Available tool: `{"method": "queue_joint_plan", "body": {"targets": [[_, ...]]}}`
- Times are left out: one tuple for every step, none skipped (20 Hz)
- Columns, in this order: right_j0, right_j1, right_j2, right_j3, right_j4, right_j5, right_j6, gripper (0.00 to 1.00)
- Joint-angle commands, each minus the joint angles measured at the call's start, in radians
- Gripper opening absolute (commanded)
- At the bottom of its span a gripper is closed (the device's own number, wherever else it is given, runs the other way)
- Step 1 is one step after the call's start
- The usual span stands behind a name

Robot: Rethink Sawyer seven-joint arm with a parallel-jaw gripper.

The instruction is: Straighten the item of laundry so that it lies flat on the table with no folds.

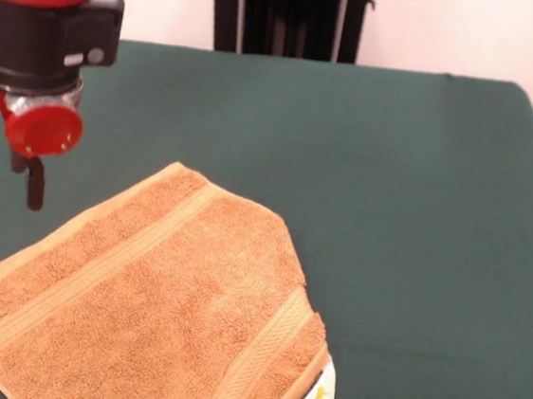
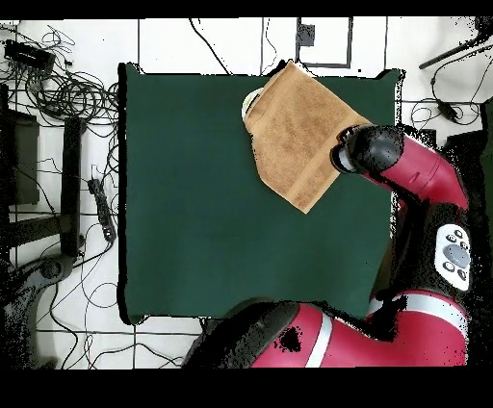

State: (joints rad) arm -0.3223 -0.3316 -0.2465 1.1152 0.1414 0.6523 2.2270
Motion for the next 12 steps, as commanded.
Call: {"method": "queue_joint_plan", "body": {"targets": [[0.061,-0.056,0.133,0.188,0.025,-0.014,0.088,1.00],[0.067,-0.058,0.129,0.195,0.024,-0.020,0.097,1.00],[0.074,-0.059,0.124,0.197,0.022,-0.025,0.106,1.00],[0.077,-0.059,0.123,0.198,0.021,-0.027,0.109,1.00],[0.082,-0.058,0.121,0.199,0.022,-0.030,0.116,1.00],[0.082,-0.055,0.124,0.199,0.022,-0.037,0.117,1.00],[0.083,-0.055,0.126,0.204,0.024,-0.049,0.123,1.00],[0.085,-0.055,0.125,0.210,0.026,-0.060,0.130,1.00],[0.087,-0.057,0.128,0.219,0.031,-0.070,0.139,1.00],[0.091,-0.057,0.126,0.224,0.034,-0.076,0.148,1.00],[0.094,-0.058,0.125,0.229,0.036,-0.082,0.156,1.00],[0.097,-0.059,0.123,0.234,0.040,-0.085,0.163,1.00]]}}
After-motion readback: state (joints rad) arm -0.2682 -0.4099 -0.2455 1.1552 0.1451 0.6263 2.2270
